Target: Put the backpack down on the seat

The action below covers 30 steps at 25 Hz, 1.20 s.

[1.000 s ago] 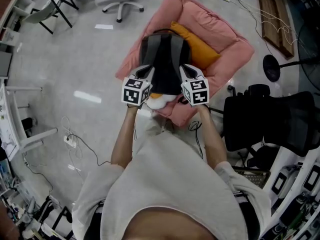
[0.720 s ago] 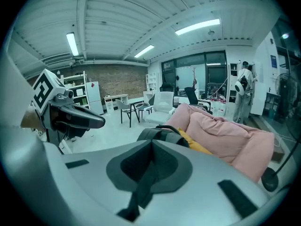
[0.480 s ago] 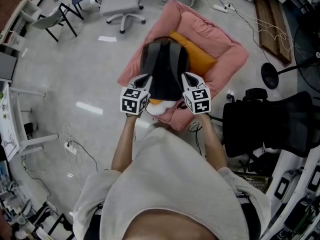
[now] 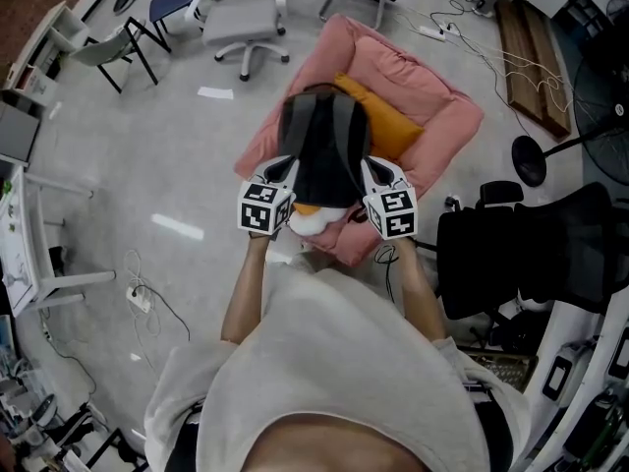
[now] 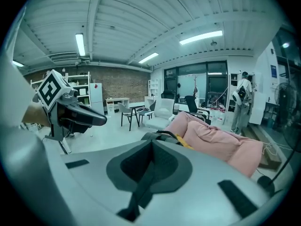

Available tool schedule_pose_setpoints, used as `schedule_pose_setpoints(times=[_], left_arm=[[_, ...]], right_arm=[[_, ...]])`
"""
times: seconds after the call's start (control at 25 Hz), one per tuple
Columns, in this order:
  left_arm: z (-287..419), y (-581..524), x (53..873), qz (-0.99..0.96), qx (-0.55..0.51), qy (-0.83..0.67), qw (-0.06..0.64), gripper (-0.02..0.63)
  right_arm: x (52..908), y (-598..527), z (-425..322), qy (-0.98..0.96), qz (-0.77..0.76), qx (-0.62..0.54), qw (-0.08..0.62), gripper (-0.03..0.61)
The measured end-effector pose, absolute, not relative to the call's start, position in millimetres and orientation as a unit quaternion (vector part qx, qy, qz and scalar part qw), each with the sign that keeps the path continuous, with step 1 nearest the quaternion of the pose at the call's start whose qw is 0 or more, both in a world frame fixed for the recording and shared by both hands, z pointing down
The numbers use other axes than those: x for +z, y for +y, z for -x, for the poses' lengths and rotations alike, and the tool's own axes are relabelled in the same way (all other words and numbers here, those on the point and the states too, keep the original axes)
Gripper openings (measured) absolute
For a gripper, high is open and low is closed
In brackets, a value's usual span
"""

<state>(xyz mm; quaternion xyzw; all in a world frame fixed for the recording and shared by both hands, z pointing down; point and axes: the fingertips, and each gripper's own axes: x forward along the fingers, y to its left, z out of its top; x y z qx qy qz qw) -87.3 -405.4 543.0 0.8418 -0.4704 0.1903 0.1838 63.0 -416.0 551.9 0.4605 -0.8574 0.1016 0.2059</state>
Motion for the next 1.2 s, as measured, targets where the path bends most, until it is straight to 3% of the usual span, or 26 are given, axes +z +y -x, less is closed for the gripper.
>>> schedule_pose_setpoints(times=[1.2], left_arm=[[94.9,-397.7,544.6,-0.841,0.187,-0.472,0.188,0.023]], right_arm=[[552.7,-410.9,-65.8,-0.85,-0.468,0.097,0.22,-0.002]])
